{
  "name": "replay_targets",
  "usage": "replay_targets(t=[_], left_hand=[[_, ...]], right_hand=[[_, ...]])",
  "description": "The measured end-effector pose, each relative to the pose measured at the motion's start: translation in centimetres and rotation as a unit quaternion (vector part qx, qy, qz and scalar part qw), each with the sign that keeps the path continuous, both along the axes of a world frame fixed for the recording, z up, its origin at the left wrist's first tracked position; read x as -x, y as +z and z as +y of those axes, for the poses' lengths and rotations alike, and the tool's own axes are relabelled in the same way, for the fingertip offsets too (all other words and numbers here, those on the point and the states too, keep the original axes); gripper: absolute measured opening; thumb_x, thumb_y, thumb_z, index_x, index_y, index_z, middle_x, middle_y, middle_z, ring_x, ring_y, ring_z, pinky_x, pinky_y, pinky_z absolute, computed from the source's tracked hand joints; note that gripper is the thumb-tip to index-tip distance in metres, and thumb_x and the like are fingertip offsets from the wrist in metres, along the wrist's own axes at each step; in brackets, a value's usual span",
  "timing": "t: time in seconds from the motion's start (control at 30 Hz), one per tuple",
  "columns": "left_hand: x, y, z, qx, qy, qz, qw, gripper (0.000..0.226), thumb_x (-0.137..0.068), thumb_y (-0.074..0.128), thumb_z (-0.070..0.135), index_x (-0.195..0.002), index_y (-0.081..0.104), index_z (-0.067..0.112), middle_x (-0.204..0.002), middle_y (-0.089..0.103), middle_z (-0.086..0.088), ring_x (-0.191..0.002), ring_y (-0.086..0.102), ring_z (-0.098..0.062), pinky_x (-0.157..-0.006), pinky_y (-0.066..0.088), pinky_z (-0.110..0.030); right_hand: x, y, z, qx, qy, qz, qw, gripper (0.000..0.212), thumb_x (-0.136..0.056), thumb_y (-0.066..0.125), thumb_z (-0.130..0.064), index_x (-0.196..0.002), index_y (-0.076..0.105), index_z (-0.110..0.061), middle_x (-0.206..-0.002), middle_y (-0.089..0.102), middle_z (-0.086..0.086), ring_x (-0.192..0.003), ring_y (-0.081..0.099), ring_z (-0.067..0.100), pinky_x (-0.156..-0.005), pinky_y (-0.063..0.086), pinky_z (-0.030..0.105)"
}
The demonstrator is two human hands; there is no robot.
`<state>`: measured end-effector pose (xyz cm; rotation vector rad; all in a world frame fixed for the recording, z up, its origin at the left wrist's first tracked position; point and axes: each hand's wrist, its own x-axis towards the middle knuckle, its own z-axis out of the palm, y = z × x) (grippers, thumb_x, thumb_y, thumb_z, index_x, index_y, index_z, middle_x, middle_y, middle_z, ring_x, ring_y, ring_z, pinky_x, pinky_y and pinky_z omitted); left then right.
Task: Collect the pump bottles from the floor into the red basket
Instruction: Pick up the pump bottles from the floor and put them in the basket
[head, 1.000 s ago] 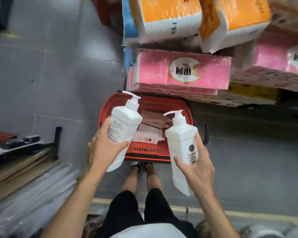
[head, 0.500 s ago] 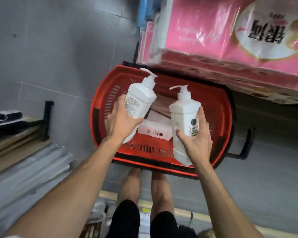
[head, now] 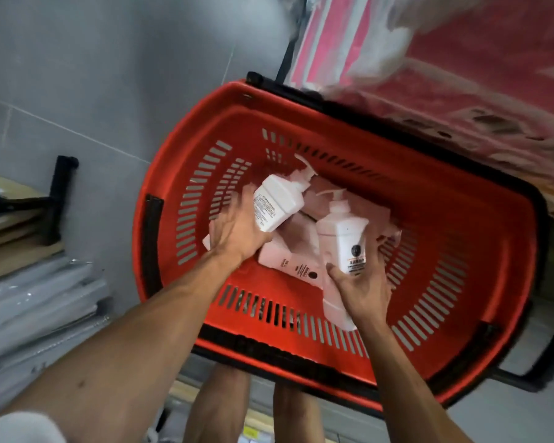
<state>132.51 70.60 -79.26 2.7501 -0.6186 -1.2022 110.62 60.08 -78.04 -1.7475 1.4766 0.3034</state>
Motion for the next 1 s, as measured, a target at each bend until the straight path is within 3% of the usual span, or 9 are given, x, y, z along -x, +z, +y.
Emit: replay_targets(t=[0.2, 0.33, 0.47, 0.57, 0.73, 0.83, 1.0], left_hand=[[-0.1, -5.8, 0.2, -0.039, -0.012, -0.017, 0.999, 0.095, -0.069, 0.088, 0.036, -0.143, 0.032, 0.015, -0.135, 0.048, -0.013, -0.11, 0.063, -0.045, -0.081, 0.05, -0.05], [0.0, -9.0, -0.1, -0.061, -0.018, -0.016, 0.998, 0.106, -0.07, 0.088, 0.039, -0.152, 0.024, 0.015, -0.142, 0.047, -0.015, -0.116, 0.061, -0.043, -0.084, 0.051, -0.049], [0.5, -10.7, -0.2, -0.071, -0.036, -0.018, 0.997, 0.109, -0.07, 0.089, 0.039, -0.154, 0.023, 0.018, -0.141, 0.047, -0.015, -0.115, 0.061, -0.042, -0.085, 0.052, -0.049], [1.1, -10.8, 0.0, -0.069, -0.046, -0.028, 0.996, 0.109, -0.069, 0.089, 0.039, -0.154, 0.023, 0.019, -0.139, 0.05, -0.015, -0.114, 0.062, -0.04, -0.085, 0.053, -0.05], [0.8, -8.2, 0.7, -0.031, -0.049, -0.032, 0.998, 0.067, -0.088, 0.07, 0.031, -0.146, 0.036, 0.023, -0.133, 0.054, -0.011, -0.116, 0.06, -0.037, -0.086, 0.052, -0.049], [-0.2, -4.4, 0.9, -0.033, -0.085, -0.025, 0.996, 0.058, -0.09, 0.067, 0.032, -0.141, 0.041, 0.026, -0.131, 0.055, -0.006, -0.117, 0.059, -0.033, -0.084, 0.051, -0.044], [-1.6, 2.5, 1.2, -0.041, -0.124, -0.04, 0.991, 0.053, -0.089, 0.067, 0.036, -0.135, 0.044, 0.027, -0.127, 0.056, -0.006, -0.113, 0.059, -0.034, -0.083, 0.052, -0.044]], right_hand=[[0.9, -4.8, -0.1, 0.026, 0.021, 0.008, 0.999, 0.104, -0.079, 0.082, -0.041, -0.159, 0.015, -0.045, -0.145, 0.05, 0.01, -0.122, 0.057, 0.035, -0.081, 0.04, 0.039], [1.1, -7.1, -0.3, 0.059, 0.05, -0.002, 0.997, 0.105, -0.081, 0.082, -0.042, -0.16, 0.014, -0.04, -0.139, 0.052, 0.017, -0.111, 0.061, 0.039, -0.074, 0.039, 0.036], [1.5, -7.7, -0.3, 0.061, 0.065, -0.011, 0.996, 0.104, -0.082, 0.079, -0.05, -0.16, 0.01, -0.039, -0.146, 0.046, 0.015, -0.116, 0.058, 0.039, -0.075, 0.042, 0.039], [1.5, -7.6, -0.4, 0.038, 0.069, 0.006, 0.997, 0.107, -0.082, 0.075, -0.056, -0.159, 0.002, -0.044, -0.155, 0.037, 0.012, -0.12, 0.058, 0.042, -0.082, 0.052, 0.048], [1.0, -6.2, -0.5, 0.009, 0.059, 0.025, 0.998, 0.11, -0.079, 0.078, -0.054, -0.159, 0.004, -0.042, -0.157, 0.034, 0.012, -0.132, 0.05, 0.041, -0.091, 0.051, 0.053], [0.9, -3.7, -0.2, 0.006, 0.048, 0.026, 0.998, 0.104, -0.081, 0.076, -0.053, -0.16, 0.011, -0.036, -0.156, 0.035, 0.01, -0.137, 0.044, 0.036, -0.094, 0.048, 0.048], [-0.2, 2.2, -0.7, -0.008, 0.053, 0.028, 0.998, 0.083, -0.086, 0.075, -0.043, -0.156, 0.031, -0.029, -0.144, 0.044, 0.011, -0.128, 0.05, 0.034, -0.088, 0.048, 0.045]])
